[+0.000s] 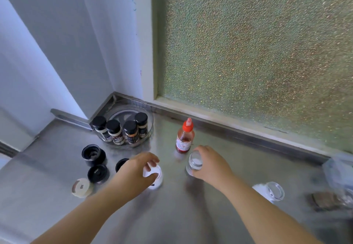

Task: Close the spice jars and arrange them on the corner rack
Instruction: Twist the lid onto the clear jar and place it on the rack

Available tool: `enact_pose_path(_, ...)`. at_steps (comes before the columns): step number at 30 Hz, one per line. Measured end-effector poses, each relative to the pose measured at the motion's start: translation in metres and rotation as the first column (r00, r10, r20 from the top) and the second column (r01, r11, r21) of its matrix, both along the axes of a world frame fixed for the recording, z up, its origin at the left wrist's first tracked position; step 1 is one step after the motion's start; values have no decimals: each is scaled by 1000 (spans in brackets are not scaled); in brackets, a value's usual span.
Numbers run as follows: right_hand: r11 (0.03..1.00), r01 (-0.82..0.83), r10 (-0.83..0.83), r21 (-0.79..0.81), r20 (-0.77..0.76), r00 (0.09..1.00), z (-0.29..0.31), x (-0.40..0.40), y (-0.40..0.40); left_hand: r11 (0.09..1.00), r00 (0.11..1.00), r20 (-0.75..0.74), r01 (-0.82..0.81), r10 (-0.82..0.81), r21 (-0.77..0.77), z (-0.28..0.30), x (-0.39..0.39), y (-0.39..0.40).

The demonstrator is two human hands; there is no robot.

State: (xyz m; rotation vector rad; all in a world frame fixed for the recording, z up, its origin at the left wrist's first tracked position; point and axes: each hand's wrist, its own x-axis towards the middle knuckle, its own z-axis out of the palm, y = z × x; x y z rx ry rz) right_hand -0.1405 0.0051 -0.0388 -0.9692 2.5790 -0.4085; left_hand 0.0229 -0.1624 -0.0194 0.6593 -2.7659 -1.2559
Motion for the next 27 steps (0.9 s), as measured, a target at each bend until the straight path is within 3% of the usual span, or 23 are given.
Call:
enact_pose_path(5,968,-111,127,-225,56,990,55,18,-22,993,1000,-8,-24,25,112,9,0,-1)
enact_pose_path(14,936,-231,259,-267,72,963,118,61,-85,974,968,-176,-149,178,170,52,19,-18)
enact_pose_path(18,882,-349,423,-316,203,883,123,80,-107,934,924,-182,-303,337,192,54,54,-32)
enact_pose_path(21,873,-309,422,-378,267,866,105,76,-122,870,869,-131,-447,478,208,40,86,-47)
enact_pose_path(24,933,-293,336,-208,216,917,66,66,-134,802,806,-81,-563,586,201,25,111,-59)
enact_pose_path(27,906,-422,405,33,221,887,27,68,-146,767,771,-52,-621,635,159,16,127,-64)
